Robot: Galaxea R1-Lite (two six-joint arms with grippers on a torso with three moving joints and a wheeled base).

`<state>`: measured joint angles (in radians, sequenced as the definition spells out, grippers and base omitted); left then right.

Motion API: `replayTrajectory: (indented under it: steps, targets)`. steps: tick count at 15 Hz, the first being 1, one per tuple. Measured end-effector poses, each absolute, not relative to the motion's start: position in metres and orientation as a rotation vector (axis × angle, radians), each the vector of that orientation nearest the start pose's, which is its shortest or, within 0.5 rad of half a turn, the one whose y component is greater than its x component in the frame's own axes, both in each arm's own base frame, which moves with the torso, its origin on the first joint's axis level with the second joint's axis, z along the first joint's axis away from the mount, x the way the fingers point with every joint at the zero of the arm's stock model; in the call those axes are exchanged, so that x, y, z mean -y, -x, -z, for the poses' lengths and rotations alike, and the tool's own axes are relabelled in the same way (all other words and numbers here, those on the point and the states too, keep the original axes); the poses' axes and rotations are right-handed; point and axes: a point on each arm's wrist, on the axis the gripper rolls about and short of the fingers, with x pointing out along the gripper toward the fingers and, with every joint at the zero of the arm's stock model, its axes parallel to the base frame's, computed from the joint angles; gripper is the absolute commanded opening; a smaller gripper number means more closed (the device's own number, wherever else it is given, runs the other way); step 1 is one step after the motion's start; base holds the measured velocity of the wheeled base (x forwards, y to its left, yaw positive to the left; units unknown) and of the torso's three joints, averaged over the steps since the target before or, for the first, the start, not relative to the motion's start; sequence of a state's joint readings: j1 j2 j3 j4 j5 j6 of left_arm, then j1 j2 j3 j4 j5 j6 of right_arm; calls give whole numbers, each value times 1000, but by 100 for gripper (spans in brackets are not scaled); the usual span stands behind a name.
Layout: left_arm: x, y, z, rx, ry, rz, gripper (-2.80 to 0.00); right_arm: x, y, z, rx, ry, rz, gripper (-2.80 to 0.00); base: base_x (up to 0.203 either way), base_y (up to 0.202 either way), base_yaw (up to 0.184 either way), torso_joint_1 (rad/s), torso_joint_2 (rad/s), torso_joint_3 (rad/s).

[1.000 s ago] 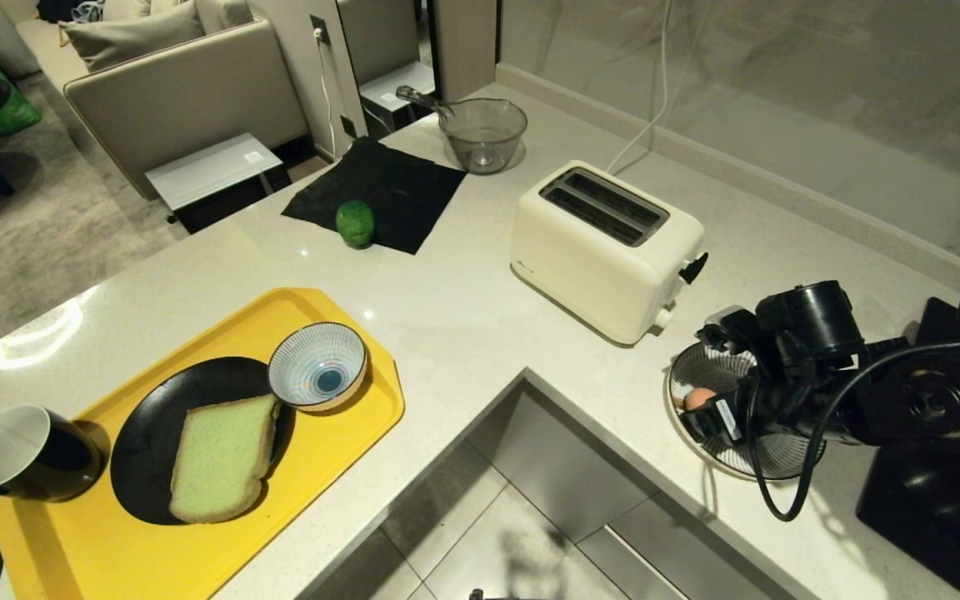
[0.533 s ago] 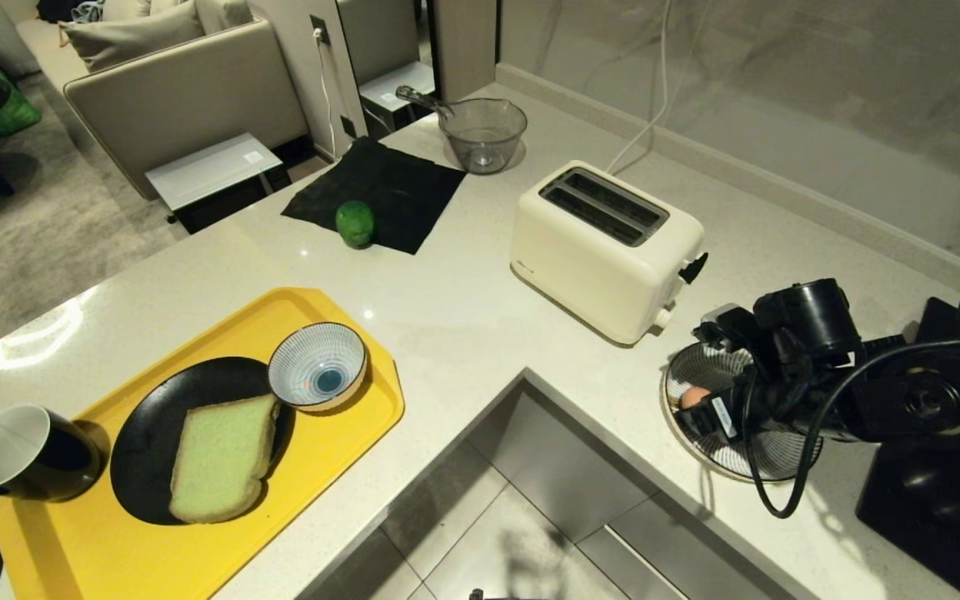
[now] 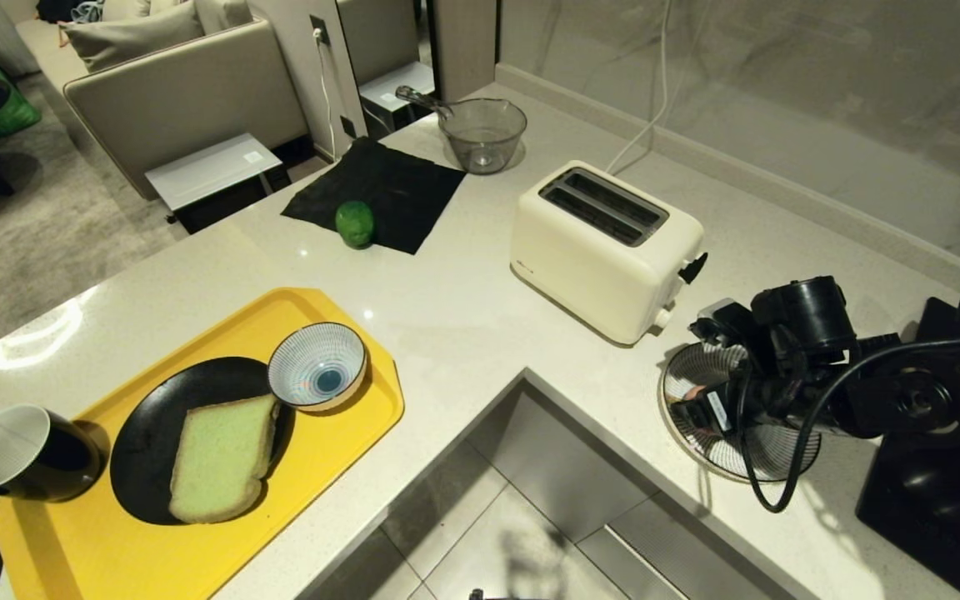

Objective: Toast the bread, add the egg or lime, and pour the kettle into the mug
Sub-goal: Pick up the egg

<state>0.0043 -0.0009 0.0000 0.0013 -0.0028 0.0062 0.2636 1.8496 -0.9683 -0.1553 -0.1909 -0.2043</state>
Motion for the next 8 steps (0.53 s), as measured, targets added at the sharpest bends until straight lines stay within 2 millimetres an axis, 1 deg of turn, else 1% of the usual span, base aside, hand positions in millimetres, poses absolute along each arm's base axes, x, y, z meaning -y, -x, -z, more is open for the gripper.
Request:
replayTrajectory:
  steps: [8]
  targets:
    - [0,23,-75,-1,-6,-1,-280,-79,-320,-129,-716,359,-134,0,0,0,0,0,0,0]
